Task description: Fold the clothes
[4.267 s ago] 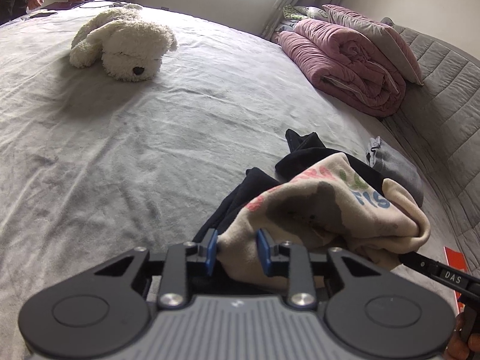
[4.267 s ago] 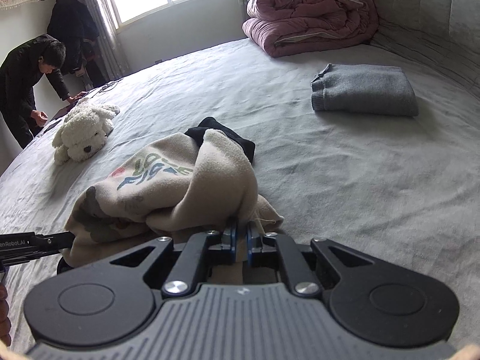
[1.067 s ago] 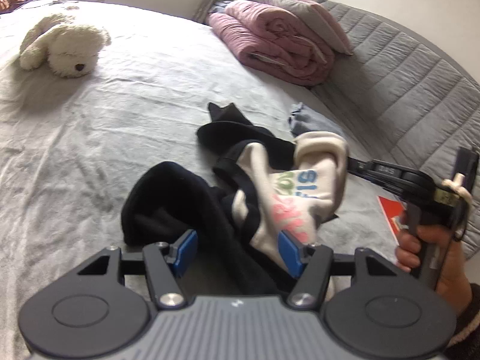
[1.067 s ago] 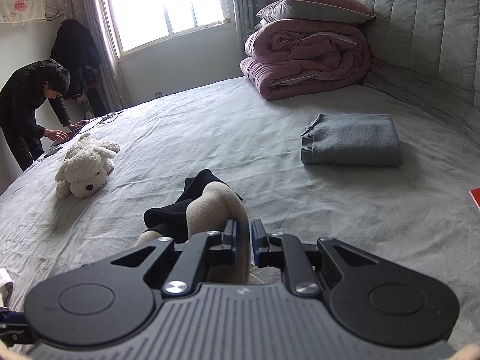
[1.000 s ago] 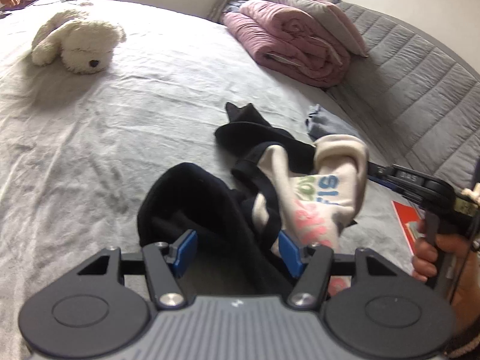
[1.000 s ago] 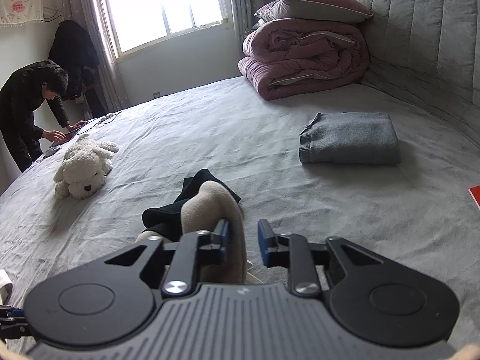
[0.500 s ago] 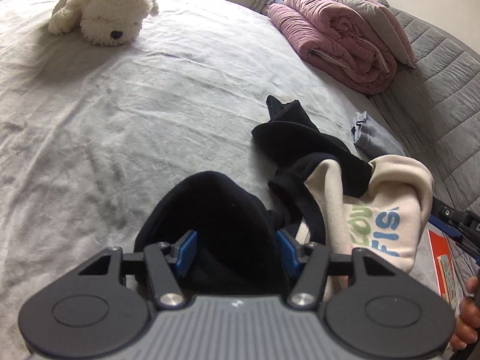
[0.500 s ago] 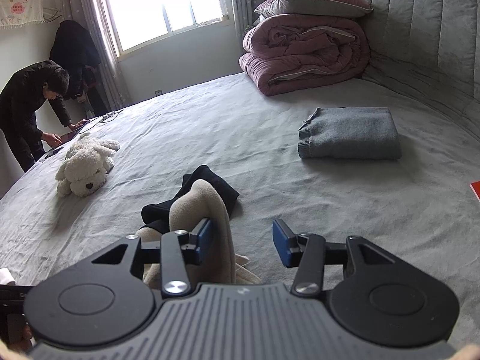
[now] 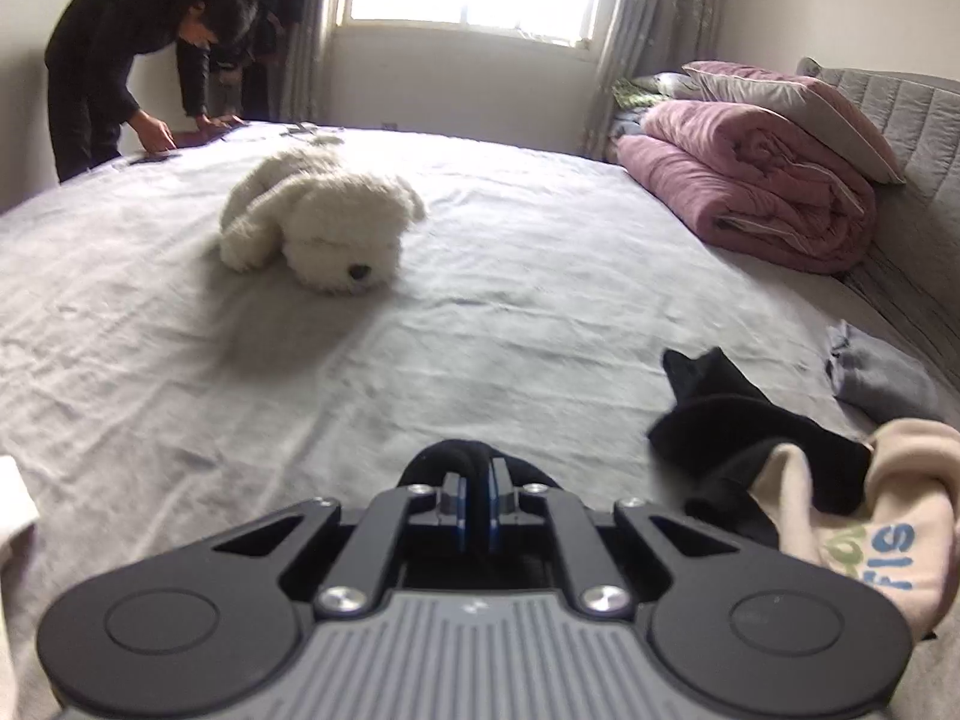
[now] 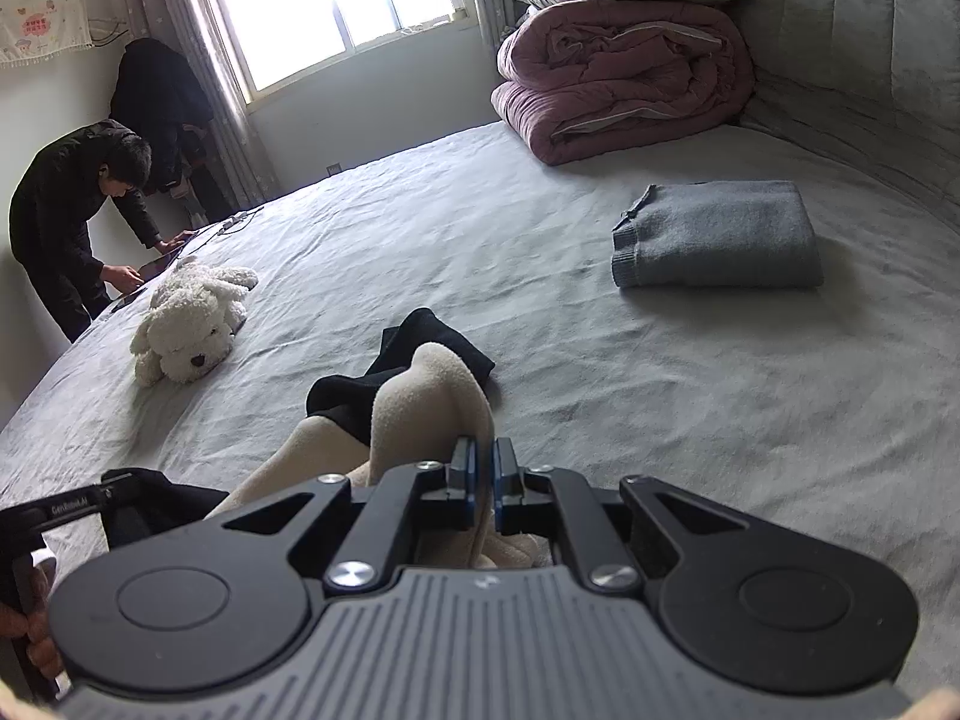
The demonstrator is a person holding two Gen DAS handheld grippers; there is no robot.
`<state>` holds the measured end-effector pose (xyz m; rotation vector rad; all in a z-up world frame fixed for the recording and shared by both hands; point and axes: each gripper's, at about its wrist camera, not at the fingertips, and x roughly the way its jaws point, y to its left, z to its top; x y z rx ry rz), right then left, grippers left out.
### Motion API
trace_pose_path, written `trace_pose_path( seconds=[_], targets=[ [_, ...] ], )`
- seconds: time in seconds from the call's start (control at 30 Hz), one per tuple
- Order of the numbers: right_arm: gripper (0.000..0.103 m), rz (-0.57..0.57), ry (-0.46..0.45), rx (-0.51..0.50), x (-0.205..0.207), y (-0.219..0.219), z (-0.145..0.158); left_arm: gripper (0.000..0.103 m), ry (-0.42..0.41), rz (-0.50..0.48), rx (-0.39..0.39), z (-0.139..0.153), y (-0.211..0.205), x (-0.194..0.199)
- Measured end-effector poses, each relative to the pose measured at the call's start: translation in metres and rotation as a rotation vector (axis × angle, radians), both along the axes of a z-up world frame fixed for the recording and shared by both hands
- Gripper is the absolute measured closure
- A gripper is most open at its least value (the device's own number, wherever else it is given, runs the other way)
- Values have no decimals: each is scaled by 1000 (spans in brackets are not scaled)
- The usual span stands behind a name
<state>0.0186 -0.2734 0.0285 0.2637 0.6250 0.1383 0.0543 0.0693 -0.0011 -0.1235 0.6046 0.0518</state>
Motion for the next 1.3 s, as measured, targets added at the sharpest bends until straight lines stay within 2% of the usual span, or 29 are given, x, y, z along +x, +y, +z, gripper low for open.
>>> trace_pose_path(
  seconds=[0.17, 0.37, 0.57, 0.8, 1.1, 1.23, 1.3],
  targets=[
    [96, 14, 4, 11, 4, 4, 0, 97, -65, 71, 93, 23, 31, 27],
    [96, 28, 26, 41, 13, 9, -5, 97, -87, 131, 190, 47, 50, 77],
    [96, 35, 23, 34, 23, 11, -11, 97, -124, 151, 289, 64, 49, 127],
    [96, 38, 42, 23, 37, 9, -26, 97, -144, 150, 338, 68, 38, 173],
    [96, 52, 81, 8, 45, 8, -39, 97, -77, 152, 308, 35, 37, 203],
    [96, 57, 84, 10, 46, 9, -39, 92, -7, 142, 218, 27, 43, 208],
    [96, 58, 86, 15, 46, 9, -39, 84, 22, 135, 174, 27, 44, 203]
  ],
)
